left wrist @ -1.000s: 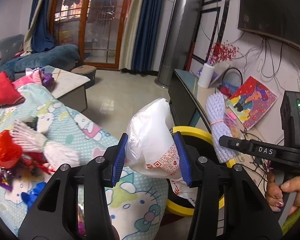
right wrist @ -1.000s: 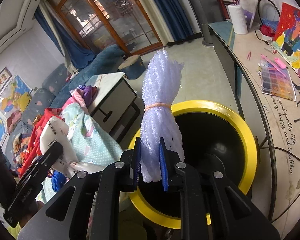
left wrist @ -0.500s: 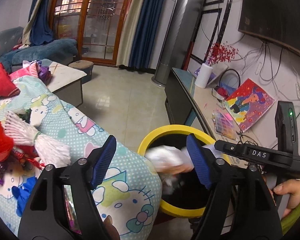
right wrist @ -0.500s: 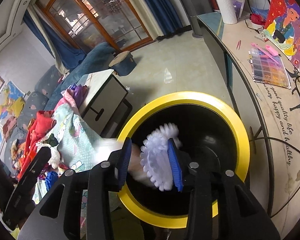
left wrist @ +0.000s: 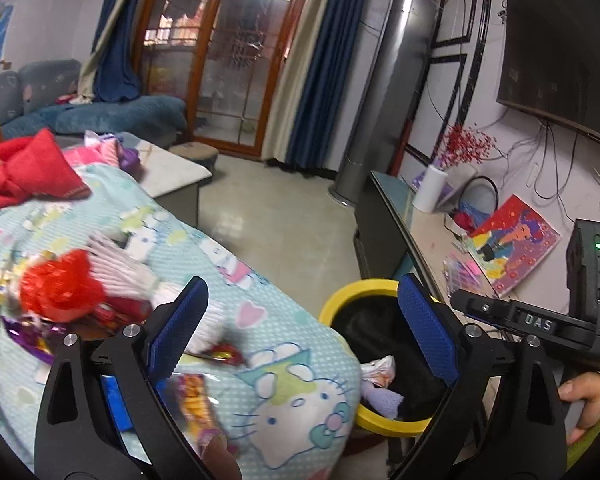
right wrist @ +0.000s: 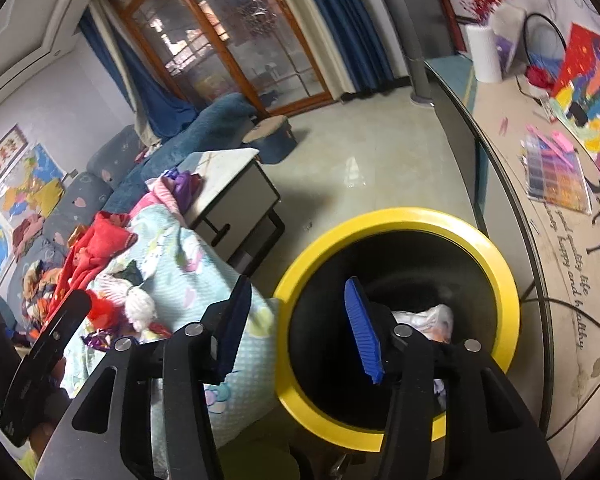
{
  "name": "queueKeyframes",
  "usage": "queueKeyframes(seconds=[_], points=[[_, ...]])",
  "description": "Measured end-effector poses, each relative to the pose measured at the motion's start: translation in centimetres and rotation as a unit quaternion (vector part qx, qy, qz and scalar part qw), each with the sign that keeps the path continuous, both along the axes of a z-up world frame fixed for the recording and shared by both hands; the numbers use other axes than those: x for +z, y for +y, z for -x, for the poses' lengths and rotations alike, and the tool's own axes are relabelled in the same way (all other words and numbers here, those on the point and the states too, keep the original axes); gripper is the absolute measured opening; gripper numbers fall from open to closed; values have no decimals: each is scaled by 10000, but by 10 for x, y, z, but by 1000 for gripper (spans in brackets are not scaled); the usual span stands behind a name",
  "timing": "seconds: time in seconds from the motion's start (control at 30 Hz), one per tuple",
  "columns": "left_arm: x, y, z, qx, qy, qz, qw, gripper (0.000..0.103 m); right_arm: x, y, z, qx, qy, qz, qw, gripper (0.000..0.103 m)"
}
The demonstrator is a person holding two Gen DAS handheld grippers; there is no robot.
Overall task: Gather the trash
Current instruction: 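Open both tools to drop the foam net and white bag into the bin, then grasp the purple candy wrapper with the left tool while the right tool grasps the orange snack wrapper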
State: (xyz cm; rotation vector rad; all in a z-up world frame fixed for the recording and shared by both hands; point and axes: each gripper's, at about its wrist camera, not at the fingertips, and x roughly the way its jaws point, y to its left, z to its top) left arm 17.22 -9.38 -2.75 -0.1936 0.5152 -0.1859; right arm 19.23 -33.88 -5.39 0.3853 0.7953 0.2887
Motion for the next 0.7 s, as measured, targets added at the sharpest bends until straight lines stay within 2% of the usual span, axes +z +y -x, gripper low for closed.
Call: queueKeyframes(seconds=[0.37, 0.7], points=[[10, 35, 20, 481, -280, -29, 9984, 92, 18, 47, 17, 519, -286, 133, 9982, 53], [7, 71, 29, 906, -237, 104, 9956, 92, 26, 84, 34, 818, -641, 390, 9938, 56]])
